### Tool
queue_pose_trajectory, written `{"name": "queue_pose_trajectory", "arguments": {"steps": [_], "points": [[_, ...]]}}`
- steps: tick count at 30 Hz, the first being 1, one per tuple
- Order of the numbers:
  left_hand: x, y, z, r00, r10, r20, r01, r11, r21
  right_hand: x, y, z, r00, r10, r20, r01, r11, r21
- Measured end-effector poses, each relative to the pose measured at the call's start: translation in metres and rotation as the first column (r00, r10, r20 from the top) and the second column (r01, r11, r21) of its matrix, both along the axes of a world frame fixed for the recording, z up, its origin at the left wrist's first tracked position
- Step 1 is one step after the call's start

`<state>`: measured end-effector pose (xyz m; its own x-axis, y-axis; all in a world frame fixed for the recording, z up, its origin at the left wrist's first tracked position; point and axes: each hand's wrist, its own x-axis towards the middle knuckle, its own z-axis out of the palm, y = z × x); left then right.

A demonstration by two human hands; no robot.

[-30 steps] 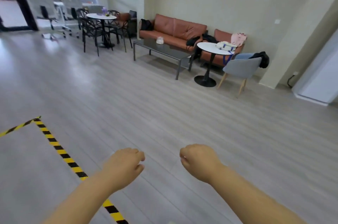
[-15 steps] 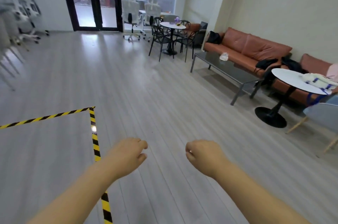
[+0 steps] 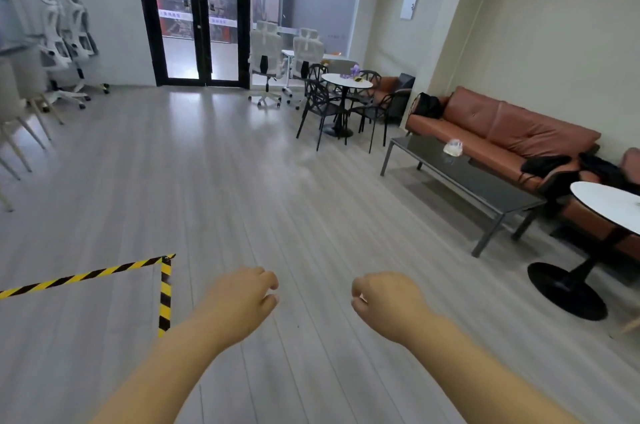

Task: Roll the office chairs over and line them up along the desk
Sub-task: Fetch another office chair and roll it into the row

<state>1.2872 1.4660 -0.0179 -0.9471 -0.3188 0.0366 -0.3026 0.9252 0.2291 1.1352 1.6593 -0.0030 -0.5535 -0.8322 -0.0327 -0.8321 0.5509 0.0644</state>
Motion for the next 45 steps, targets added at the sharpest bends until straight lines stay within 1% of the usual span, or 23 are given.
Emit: {"name": "queue_pose_trajectory", "arguments": {"steps": [2, 5, 9, 15, 19, 23, 25, 30, 34, 39, 42, 45], "points": [[-0.036, -0.040, 0.009, 1.000, -0.005, 0.004, 0.005, 1.000, -0.028, -0.035, -0.039, 0.007, 1.000, -0.006, -0.010, 0.006, 1.000, 0.000], [-0.083, -0.094, 0.015, 1.000, 0.013, -0.008, -0.013, 1.000, -0.022, -0.080, -0.091, 0.015, 1.000, -0.001, -0.007, 0.001, 1.000, -0.009], [-0.138, -0.159, 0.006, 0.999, 0.037, 0.012, -0.037, 0.999, 0.018, -0.135, -0.160, 0.016, 1.000, 0.011, 0.029, -0.010, 1.000, -0.006], [-0.225, -0.262, -0.008, 0.997, 0.071, 0.044, -0.071, 0.997, 0.007, -0.236, -0.276, 0.001, 0.998, 0.059, 0.037, -0.059, 0.998, -0.006], [-0.295, -0.347, -0.003, 0.989, 0.141, 0.036, -0.141, 0.990, 0.002, -0.323, -0.363, -0.010, 0.995, 0.097, 0.039, -0.095, 0.994, -0.048], [-0.360, -0.430, 0.009, 0.978, 0.202, 0.059, -0.200, 0.979, -0.033, -0.405, -0.456, -0.011, 0.988, 0.126, 0.088, -0.120, 0.990, -0.076], [-0.387, -0.472, 0.011, 0.971, 0.230, 0.061, -0.228, 0.973, -0.041, -0.438, -0.505, -0.011, 0.983, 0.162, 0.091, -0.156, 0.985, -0.070], [-0.442, -0.577, 0.005, 0.951, 0.299, 0.083, -0.300, 0.954, -0.007, -0.503, -0.622, -0.013, 0.965, 0.241, 0.103, -0.238, 0.970, -0.038], [-0.490, -0.674, -0.009, 0.934, 0.346, 0.093, -0.350, 0.936, 0.030, -0.557, -0.720, -0.024, 0.958, 0.279, 0.068, -0.281, 0.960, 0.013], [-0.558, -0.816, -0.019, 0.930, 0.357, 0.093, -0.360, 0.932, 0.025, -0.629, -0.852, -0.029, 0.966, 0.254, 0.053, -0.256, 0.967, 0.022], [-0.609, -0.896, -0.006, 0.937, 0.341, 0.076, -0.343, 0.939, 0.017, -0.673, -0.929, -0.017, 0.972, 0.223, 0.069, -0.225, 0.974, 0.009], [-0.663, -0.963, 0.005, 0.947, 0.311, 0.080, -0.312, 0.950, 0.004, -0.718, -0.989, -0.008, 0.978, 0.190, 0.081, -0.190, 0.982, -0.012]]}}
